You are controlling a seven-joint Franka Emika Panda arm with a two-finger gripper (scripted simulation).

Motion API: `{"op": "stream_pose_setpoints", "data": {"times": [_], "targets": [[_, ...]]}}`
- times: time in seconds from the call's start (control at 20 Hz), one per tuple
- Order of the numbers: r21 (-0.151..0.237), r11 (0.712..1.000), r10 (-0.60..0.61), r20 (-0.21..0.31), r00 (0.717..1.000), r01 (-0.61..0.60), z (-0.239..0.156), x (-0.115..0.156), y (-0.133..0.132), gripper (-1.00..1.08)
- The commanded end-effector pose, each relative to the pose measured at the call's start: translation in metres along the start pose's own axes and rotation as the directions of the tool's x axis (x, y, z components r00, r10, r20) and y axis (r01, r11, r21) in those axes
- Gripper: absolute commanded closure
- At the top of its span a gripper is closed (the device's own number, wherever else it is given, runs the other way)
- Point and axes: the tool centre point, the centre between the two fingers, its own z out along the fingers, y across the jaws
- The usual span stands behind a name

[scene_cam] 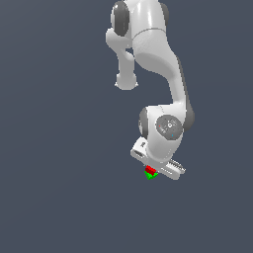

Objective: Stack the red cube on top of the green cube.

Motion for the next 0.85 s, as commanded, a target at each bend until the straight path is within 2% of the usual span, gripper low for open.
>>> {"op": "stream_pose_setpoints", "data": {"times": [0.0,0.3,0.35,0.8], "targets": [[0.001,1.000,0.000,-0.001,1.000,0.000,0.0005,0.0031,-0.0036,1.08],[0.001,1.000,0.000,-0.001,1.000,0.000,0.0014,0.0055,-0.0064,1.08],[0.001,1.000,0.000,-0.001,1.000,0.000,0.0014,0.0055,-0.0064,-0.92],[0.001,1.000,0.000,-0.001,1.000,0.000,0.0014,0.0055,-0.0064,-0.92]]}}
